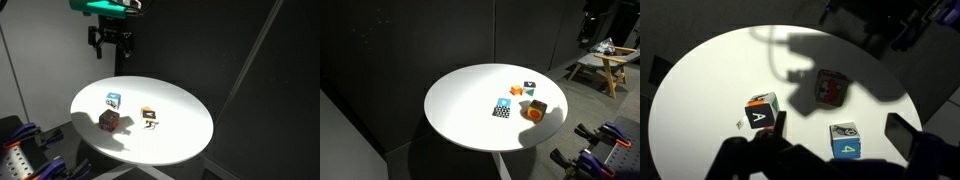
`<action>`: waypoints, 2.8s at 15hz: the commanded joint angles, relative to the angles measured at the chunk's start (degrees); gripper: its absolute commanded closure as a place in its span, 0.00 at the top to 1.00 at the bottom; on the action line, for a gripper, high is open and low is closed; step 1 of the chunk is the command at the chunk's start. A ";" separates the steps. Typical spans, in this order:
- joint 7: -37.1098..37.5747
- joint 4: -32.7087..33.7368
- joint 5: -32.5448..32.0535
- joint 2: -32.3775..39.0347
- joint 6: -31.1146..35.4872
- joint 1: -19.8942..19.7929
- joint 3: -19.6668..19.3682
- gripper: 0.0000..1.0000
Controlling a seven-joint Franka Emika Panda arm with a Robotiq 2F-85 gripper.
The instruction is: Place the black and white toy on the orange and green toy
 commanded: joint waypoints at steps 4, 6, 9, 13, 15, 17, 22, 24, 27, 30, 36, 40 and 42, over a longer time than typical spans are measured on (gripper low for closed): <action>-2.52 7.34 3.32 12.67 3.74 -0.67 1.55 1.00; -5.68 9.94 3.82 16.61 4.57 -1.05 1.43 1.00; -11.06 14.19 3.83 22.31 5.40 -2.46 1.77 1.00; -18.07 20.23 3.83 29.65 6.24 -5.31 2.75 1.00; -20.42 23.22 3.88 33.17 6.73 -6.92 3.49 1.00; -22.08 25.82 3.99 36.12 7.03 -8.39 4.38 1.00; -24.56 30.77 4.02 41.44 8.70 -11.41 6.71 1.00; -21.96 28.65 2.15 40.29 8.70 -11.34 7.05 1.00; -21.94 28.97 2.15 41.00 8.69 -11.56 7.37 1.00; -21.94 28.96 2.16 41.00 8.69 -11.54 7.47 1.00; -22.09 28.87 2.38 41.07 8.96 -11.62 7.56 1.00; -23.60 28.82 3.99 42.31 10.22 -12.42 8.17 1.00; -23.97 28.82 4.37 43.01 11.08 -12.91 8.50 1.00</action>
